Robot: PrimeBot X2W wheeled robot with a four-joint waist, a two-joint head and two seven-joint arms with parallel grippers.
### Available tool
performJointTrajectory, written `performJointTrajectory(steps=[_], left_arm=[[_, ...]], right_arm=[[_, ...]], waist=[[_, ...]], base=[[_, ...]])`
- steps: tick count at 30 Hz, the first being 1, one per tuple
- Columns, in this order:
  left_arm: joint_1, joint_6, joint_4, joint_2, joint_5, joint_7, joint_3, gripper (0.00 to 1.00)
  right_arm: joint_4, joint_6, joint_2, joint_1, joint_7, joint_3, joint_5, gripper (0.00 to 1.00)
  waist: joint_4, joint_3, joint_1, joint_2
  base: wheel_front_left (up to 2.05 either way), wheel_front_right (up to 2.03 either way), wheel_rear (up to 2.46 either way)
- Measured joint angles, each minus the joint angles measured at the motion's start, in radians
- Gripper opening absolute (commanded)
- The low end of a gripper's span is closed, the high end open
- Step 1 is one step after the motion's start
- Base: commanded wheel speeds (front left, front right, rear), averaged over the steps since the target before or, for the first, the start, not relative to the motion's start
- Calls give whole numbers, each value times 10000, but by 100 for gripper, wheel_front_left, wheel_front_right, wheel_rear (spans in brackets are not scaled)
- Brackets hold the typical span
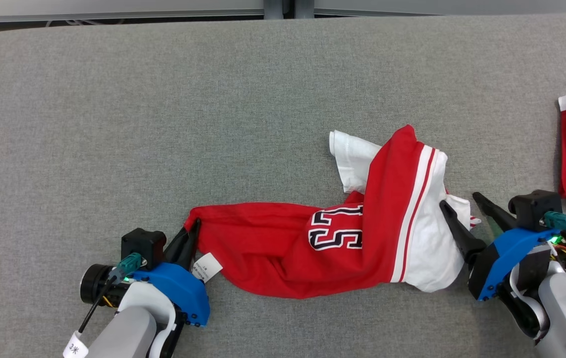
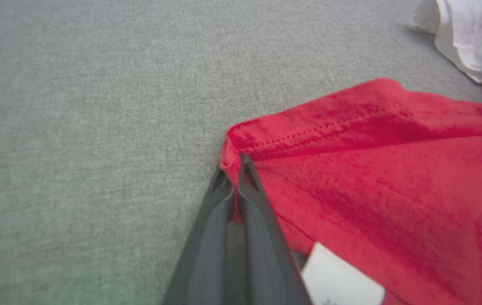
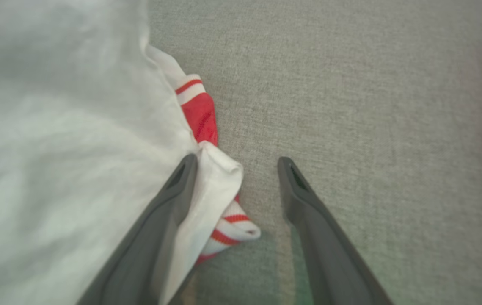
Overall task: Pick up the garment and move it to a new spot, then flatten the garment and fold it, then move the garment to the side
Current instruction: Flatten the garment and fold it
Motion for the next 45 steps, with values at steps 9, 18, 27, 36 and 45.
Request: performJointTrajectory(steps=[9, 18, 27, 36, 45], left_arm=[[-51, -2, 207, -40, -36, -192, -10, 0], [58, 433, 23, 167, 31, -903, 161, 0], [287, 1047, -1726, 709, 205, -1208, 512, 0], [-107, 1714, -4945, 1636, 1005, -1555, 1250, 0], [-1782, 2033, -7242, 2558, 1478, -662, 2033, 0]], right_arm=[[405, 6, -207, -248, -98, 493, 531, 0], [-548, 2, -349, 26, -1225, -278, 232, 0], [-2215, 2, -326, 436, -1221, -1375, -439, 0], [-4403, 2, -706, 72, -560, -2366, -982, 0], [-5735, 2, -1482, -1356, 443, -3407, -807, 0]], waist=[[-50, -37, 0, 0], [-190, -473, 3, 5], [-199, -1132, 2, 5], [-131, -2172, -1, 3], [-145, -3309, -2, -1]], base=[[0, 0, 0], [0, 0, 0], [0, 0, 0], [0, 0, 0], [0, 0, 0]])
